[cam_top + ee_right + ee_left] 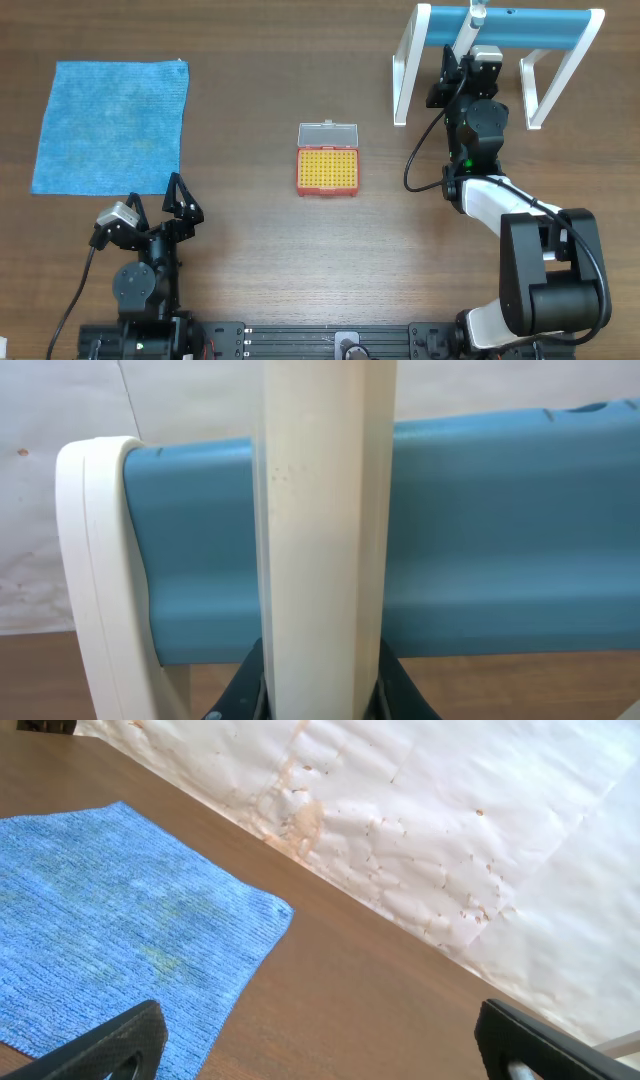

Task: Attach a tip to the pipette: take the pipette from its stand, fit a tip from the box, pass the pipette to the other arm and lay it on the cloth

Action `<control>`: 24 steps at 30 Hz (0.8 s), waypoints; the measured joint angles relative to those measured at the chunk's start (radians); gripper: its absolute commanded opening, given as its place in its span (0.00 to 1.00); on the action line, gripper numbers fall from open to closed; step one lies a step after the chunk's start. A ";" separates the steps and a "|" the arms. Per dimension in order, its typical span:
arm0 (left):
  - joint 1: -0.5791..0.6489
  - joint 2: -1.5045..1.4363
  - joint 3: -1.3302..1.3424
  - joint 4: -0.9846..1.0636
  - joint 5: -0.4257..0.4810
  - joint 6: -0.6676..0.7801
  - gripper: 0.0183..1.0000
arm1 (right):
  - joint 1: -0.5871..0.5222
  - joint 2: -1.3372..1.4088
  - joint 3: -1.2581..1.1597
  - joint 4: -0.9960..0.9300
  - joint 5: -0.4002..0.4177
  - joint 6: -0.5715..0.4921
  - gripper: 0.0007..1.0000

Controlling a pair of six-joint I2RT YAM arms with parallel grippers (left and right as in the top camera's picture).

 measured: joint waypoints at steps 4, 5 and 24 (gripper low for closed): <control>0.000 0.000 0.000 0.000 0.000 0.000 1.00 | 0.000 -0.003 0.000 0.005 0.000 0.000 0.08; 0.000 0.000 0.000 0.000 0.000 0.000 1.00 | 0.000 -0.003 0.000 0.012 0.000 0.000 0.08; 0.000 0.000 0.000 0.000 0.000 0.000 1.00 | 0.032 -0.039 -0.001 0.077 0.000 0.000 0.08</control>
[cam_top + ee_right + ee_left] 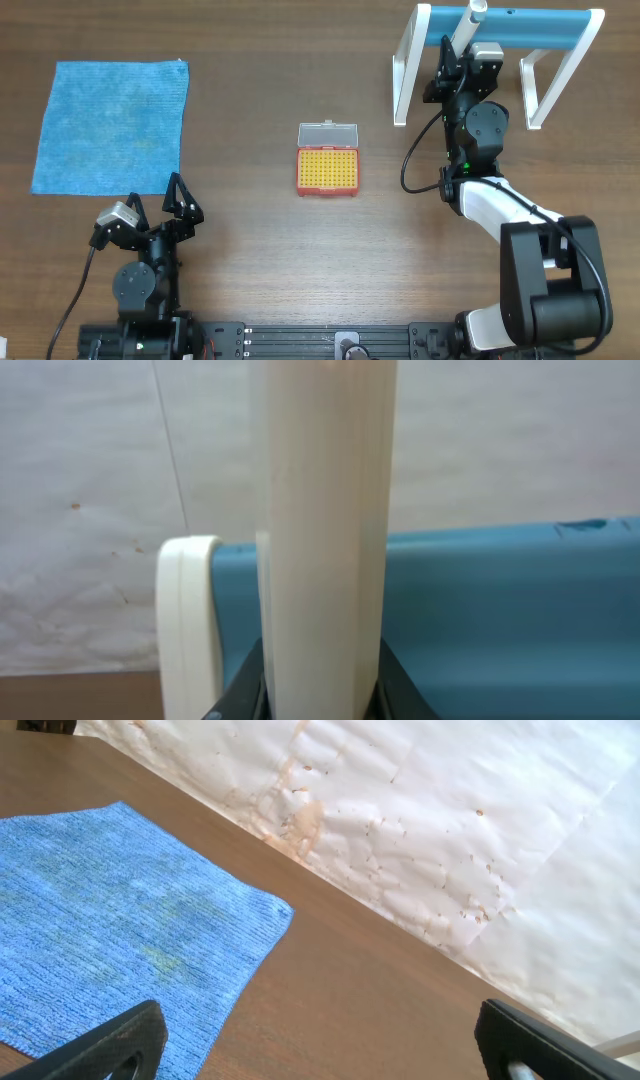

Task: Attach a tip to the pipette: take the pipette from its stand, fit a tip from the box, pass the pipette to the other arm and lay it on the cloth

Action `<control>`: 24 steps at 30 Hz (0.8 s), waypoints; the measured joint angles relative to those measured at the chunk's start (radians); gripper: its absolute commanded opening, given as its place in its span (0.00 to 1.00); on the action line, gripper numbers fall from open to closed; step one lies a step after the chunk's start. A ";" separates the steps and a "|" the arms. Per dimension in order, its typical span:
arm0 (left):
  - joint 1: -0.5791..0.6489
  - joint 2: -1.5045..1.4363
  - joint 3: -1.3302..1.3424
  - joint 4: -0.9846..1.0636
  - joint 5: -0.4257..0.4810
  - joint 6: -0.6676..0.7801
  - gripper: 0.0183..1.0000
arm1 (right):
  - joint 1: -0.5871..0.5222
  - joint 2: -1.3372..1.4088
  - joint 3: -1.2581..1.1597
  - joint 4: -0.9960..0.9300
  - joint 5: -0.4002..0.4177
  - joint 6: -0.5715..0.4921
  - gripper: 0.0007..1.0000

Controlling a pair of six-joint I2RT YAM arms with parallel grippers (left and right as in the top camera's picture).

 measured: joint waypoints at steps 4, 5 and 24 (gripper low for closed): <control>0.000 0.000 0.000 0.000 0.000 0.000 1.00 | 0.017 -0.064 -0.042 0.001 0.000 0.000 0.08; 0.000 0.000 0.000 0.000 0.000 0.000 1.00 | 0.020 -0.080 -0.053 0.002 0.000 0.000 0.08; 0.000 0.000 0.000 0.000 0.000 0.000 1.00 | 0.411 -0.097 -0.221 0.355 -0.245 0.001 0.08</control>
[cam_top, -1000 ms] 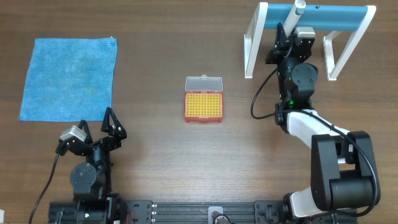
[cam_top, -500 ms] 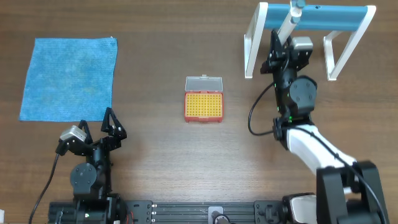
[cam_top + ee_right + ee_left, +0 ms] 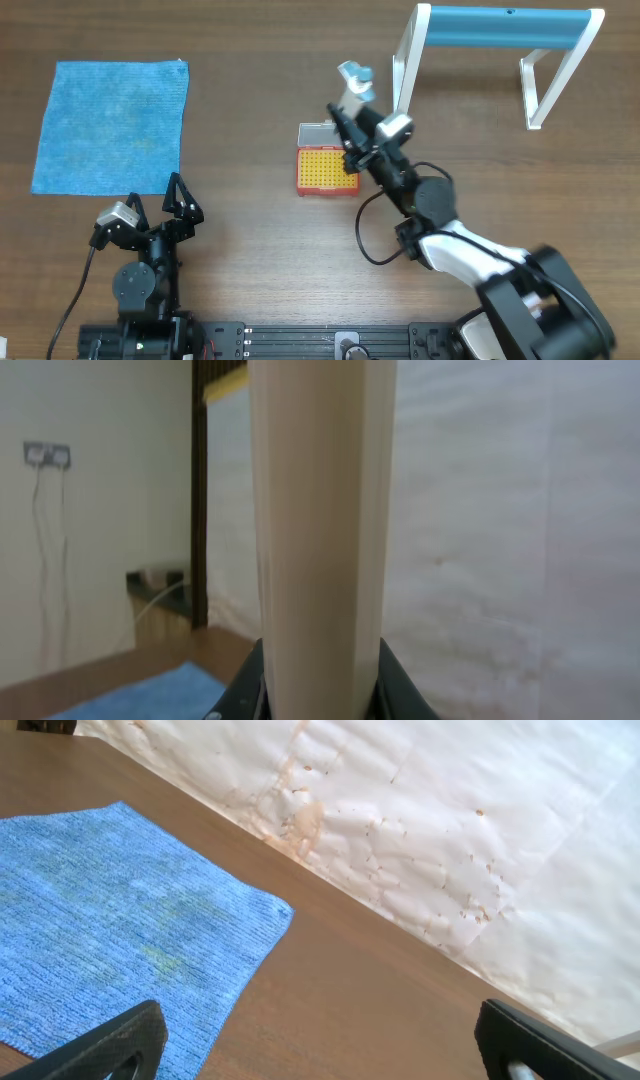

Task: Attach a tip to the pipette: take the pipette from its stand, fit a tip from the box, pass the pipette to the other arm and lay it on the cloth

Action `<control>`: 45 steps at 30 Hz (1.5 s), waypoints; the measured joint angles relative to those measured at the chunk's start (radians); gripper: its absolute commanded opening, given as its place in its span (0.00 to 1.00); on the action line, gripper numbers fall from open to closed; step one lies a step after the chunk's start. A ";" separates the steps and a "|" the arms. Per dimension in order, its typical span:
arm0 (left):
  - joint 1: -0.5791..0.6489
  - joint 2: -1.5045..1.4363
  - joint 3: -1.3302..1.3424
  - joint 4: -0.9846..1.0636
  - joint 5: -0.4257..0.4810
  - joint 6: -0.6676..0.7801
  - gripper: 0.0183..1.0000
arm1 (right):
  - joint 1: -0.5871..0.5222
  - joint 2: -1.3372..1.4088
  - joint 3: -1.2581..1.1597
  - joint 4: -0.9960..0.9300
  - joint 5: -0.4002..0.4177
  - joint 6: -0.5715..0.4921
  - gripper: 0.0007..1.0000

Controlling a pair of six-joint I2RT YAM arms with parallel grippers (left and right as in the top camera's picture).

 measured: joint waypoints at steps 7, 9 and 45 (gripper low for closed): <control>0.000 0.000 0.000 0.000 0.000 0.000 1.00 | 0.078 0.138 0.000 -0.011 -0.004 0.011 0.08; 0.000 0.000 0.000 0.000 0.000 0.000 1.00 | 0.095 0.138 0.000 -0.007 -0.005 0.011 0.08; 0.000 0.000 0.000 0.000 0.000 0.000 1.00 | 0.054 0.284 0.014 -0.004 -0.005 -0.080 0.08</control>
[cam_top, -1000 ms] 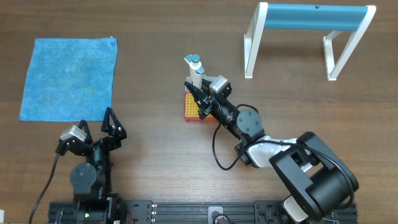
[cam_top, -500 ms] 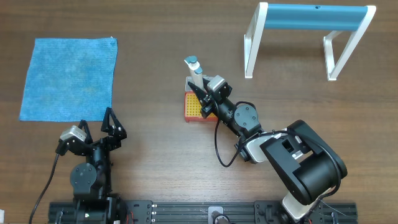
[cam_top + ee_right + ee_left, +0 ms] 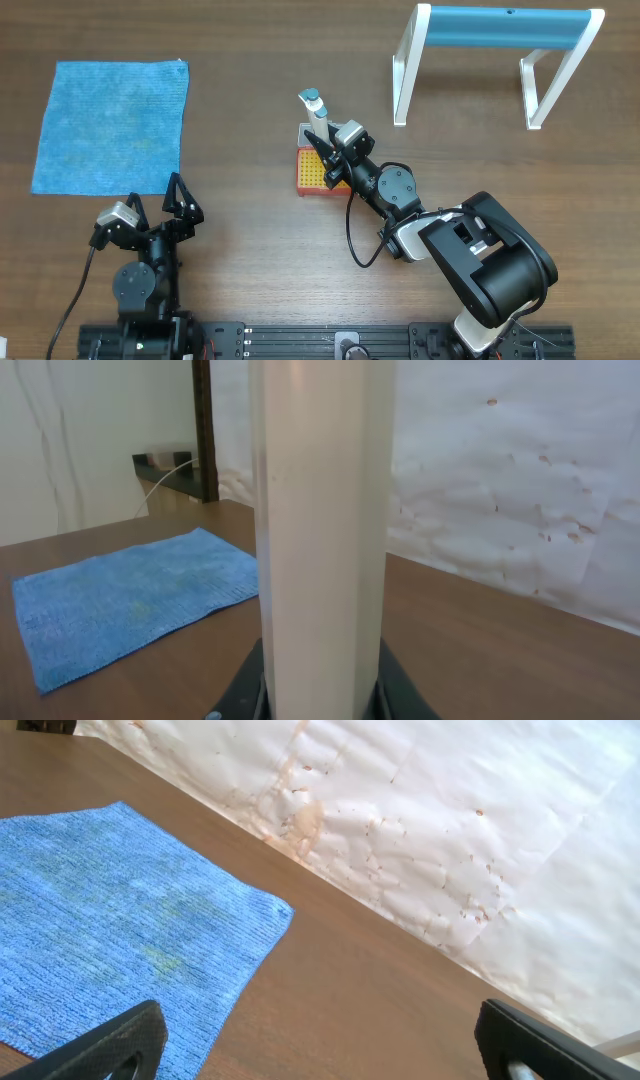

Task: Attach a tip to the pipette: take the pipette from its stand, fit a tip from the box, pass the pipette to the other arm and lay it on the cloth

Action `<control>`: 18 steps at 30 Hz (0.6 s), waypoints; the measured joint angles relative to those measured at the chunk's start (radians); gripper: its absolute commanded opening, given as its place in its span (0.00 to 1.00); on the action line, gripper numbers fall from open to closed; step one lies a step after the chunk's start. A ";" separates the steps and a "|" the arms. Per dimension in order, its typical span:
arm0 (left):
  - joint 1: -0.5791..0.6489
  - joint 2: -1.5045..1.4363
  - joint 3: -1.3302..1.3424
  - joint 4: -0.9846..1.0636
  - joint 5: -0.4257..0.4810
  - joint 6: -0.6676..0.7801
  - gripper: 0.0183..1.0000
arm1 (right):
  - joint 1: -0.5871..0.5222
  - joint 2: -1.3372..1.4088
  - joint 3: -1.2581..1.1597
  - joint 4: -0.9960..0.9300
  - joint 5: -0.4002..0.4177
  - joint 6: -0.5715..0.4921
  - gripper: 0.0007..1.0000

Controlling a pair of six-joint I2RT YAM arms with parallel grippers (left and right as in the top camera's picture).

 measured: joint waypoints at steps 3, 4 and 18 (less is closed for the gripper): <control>0.000 0.000 0.000 0.000 0.000 0.000 1.00 | 0.000 0.000 0.000 0.000 -0.003 0.000 0.08; 0.000 0.000 0.000 0.000 0.000 0.000 1.00 | 0.000 0.000 0.000 0.000 -0.004 0.000 0.08; 0.000 0.000 0.000 0.000 0.000 0.000 1.00 | 0.000 0.000 0.000 0.000 -0.012 0.000 0.08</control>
